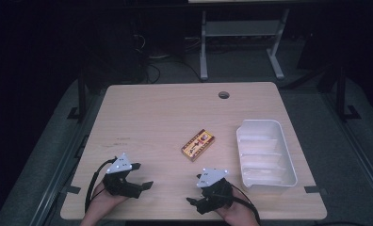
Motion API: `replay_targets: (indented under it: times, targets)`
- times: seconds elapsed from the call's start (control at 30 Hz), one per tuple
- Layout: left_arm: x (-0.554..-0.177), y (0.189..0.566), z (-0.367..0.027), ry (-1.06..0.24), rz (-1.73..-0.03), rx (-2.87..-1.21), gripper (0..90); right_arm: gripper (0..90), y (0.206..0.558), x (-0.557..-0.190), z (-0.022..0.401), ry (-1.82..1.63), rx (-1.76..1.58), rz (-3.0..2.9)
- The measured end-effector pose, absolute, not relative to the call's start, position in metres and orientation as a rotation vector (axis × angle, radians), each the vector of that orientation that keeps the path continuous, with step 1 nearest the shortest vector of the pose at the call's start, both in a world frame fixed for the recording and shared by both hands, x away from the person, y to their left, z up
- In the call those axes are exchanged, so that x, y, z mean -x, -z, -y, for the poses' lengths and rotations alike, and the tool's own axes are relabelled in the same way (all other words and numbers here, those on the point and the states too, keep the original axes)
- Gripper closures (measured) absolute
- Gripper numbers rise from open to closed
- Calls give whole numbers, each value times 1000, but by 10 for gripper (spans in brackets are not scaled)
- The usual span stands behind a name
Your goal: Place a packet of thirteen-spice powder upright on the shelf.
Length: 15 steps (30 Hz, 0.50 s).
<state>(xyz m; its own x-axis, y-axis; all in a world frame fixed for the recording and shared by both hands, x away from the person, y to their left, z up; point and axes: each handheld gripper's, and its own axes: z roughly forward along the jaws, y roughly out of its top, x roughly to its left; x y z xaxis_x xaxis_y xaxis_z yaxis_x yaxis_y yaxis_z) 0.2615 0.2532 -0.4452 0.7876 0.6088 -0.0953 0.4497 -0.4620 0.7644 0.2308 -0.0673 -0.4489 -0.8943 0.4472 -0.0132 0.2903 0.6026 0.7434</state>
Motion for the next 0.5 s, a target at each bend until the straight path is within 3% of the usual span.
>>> replay_targets:
  times: [0.5]
  targets:
    - [-282,434,-219,-236,-740,-2178,145,191,444,-227,74,-1193,-625,-2602]
